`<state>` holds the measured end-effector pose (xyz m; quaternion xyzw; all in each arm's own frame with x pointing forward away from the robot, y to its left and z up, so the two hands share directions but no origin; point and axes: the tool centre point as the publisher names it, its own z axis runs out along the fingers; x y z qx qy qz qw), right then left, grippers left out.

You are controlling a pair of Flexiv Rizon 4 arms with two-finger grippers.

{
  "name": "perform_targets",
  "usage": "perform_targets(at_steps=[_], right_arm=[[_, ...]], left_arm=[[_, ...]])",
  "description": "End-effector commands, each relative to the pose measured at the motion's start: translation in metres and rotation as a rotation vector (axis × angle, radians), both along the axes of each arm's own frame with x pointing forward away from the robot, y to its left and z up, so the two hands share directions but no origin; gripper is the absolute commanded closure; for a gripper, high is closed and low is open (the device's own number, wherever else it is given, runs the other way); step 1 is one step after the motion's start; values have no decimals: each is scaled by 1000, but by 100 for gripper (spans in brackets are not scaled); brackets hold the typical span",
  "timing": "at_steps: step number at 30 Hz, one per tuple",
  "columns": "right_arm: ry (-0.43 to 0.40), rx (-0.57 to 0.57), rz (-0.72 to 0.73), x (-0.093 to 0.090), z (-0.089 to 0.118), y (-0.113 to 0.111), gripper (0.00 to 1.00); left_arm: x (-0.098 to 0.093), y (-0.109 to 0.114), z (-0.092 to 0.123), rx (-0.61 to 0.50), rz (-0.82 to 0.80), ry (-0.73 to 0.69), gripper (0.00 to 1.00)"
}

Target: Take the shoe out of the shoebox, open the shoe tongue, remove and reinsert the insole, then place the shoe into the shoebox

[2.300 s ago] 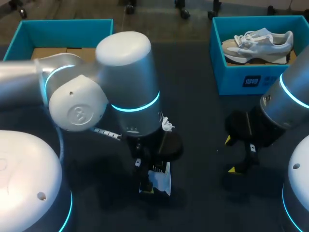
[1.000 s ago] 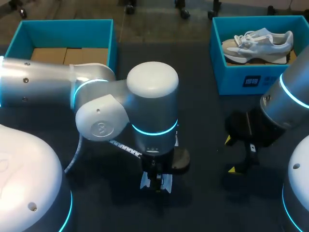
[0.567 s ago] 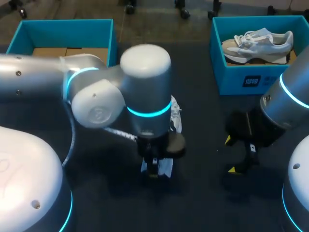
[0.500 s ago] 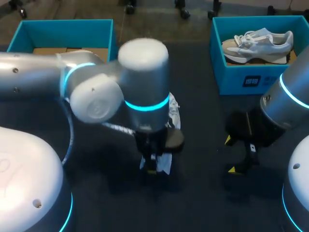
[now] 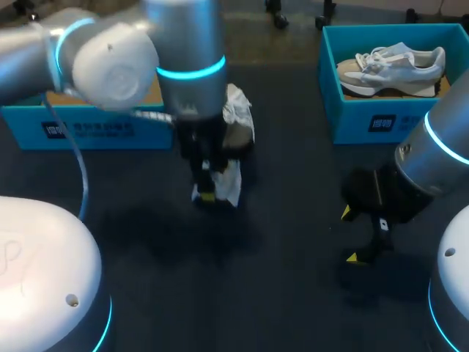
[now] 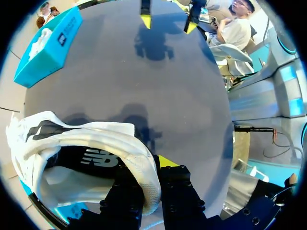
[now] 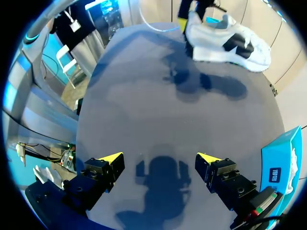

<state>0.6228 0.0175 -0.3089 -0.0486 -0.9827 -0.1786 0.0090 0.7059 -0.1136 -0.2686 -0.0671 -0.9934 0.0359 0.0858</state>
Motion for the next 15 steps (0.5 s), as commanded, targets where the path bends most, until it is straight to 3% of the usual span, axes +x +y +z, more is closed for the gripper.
perform_targets(at_steps=[1, 7, 15], right_arm=[[-3, -2, -1, -1, -1, 1, 0], [-3, -2, -1, -1, -1, 1, 0], [-3, -2, -1, -1, -1, 1, 0]], left_arm=[[25, 3, 44, 16, -7, 12, 100], [62, 1, 77, 10, 28, 68, 100], [62, 1, 77, 10, 28, 68, 100]])
